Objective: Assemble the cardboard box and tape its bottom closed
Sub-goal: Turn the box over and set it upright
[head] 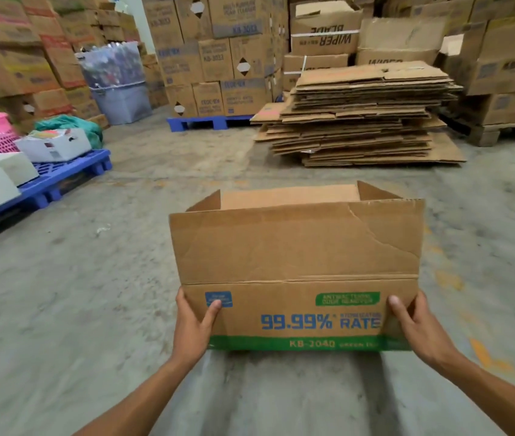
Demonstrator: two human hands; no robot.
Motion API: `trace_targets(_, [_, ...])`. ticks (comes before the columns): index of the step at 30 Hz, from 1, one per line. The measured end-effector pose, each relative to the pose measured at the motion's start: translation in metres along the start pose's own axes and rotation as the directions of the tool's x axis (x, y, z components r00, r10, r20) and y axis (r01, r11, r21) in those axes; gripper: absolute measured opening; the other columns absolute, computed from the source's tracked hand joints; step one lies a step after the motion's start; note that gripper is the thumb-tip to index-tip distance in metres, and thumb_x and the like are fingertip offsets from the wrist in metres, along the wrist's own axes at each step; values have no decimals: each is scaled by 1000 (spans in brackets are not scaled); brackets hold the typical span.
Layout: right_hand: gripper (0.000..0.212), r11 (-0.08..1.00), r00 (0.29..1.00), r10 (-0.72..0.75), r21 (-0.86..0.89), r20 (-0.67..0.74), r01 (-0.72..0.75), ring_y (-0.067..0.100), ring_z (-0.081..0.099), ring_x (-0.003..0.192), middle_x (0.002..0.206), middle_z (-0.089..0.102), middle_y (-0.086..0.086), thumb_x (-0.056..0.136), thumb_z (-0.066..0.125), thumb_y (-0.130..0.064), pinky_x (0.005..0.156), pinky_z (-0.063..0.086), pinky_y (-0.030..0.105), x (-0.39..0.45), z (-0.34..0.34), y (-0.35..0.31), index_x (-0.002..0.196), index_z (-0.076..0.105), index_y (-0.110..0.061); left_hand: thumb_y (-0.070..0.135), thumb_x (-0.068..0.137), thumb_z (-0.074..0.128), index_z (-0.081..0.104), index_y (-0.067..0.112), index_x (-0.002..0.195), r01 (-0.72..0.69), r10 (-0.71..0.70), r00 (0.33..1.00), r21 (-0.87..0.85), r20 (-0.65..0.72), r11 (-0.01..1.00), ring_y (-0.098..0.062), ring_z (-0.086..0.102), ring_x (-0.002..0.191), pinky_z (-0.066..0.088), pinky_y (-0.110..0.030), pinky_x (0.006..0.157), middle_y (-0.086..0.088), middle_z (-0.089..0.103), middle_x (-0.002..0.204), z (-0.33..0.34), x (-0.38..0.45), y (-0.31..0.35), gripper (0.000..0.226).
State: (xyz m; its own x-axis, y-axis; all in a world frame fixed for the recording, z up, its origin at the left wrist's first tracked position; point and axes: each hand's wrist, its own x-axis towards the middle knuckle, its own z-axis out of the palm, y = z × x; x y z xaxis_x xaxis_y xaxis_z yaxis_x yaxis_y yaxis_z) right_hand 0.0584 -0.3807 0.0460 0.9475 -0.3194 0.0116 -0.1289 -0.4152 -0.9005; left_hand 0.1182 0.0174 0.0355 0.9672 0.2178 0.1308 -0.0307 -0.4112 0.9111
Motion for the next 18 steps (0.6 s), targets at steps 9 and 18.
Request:
trace_targets(9, [69,989,995,96,117,0,-96,20,51,120,136,50,0,86,54,-56,97,48,40,0,14,-6,142,31,-23,30,85,72,26,13,142,204,-215,964,84,156,975,-28,48,129,41,-44,108,-7,45,146,7,42,-1,75])
trace_targets(18, [73,970,971,235,79,-44,-232,25,52,114,138,51,8,87,50,-60,98,46,42,7,6,2,142,34,-14,75,75,50,11,17,151,432,-384,865,-90,323,898,-24,36,140,30,-47,115,-1,30,156,22,46,2,103])
